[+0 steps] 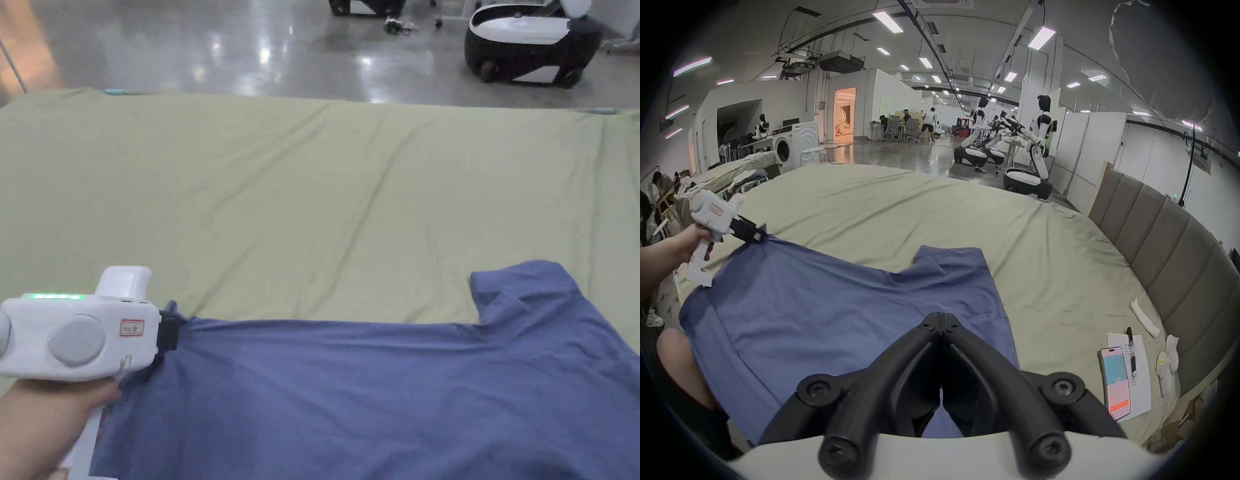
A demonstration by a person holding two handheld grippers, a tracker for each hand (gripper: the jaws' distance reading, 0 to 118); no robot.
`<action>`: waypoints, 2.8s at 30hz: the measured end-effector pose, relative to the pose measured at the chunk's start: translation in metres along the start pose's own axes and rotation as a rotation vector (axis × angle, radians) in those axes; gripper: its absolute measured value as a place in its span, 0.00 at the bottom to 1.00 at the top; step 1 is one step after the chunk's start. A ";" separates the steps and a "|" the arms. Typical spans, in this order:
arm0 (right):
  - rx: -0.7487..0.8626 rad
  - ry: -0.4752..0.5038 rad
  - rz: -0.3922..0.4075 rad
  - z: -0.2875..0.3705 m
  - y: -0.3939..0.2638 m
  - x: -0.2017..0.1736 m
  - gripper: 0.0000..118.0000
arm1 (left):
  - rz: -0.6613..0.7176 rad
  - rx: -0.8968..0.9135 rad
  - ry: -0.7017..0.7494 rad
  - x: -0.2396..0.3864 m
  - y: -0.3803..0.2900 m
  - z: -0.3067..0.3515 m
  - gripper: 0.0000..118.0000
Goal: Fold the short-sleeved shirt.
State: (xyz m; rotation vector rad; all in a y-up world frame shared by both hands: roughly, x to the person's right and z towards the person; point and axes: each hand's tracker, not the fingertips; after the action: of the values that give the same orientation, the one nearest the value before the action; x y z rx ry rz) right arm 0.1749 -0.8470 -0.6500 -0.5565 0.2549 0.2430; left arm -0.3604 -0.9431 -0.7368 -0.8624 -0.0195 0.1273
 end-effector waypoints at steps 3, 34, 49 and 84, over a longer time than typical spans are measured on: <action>-0.109 0.018 -0.021 -0.032 -0.003 0.010 0.01 | -0.085 0.081 0.009 0.015 0.002 0.019 0.00; -0.025 -0.051 -0.195 -0.112 0.082 0.093 0.00 | -0.020 0.270 -0.073 0.005 0.049 0.100 0.00; 0.045 -0.043 -0.203 -0.027 0.083 0.109 0.00 | -0.035 0.311 -0.071 -0.004 0.041 0.158 0.00; -0.101 -0.272 -0.156 0.127 -0.139 0.004 0.81 | 0.266 0.225 -0.276 -0.070 -0.187 0.230 0.83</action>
State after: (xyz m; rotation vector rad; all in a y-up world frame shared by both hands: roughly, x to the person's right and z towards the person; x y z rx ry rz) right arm 0.2417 -0.8906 -0.4793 -0.6327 -0.0654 0.1782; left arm -0.4264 -0.8979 -0.4431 -0.6147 -0.1465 0.4889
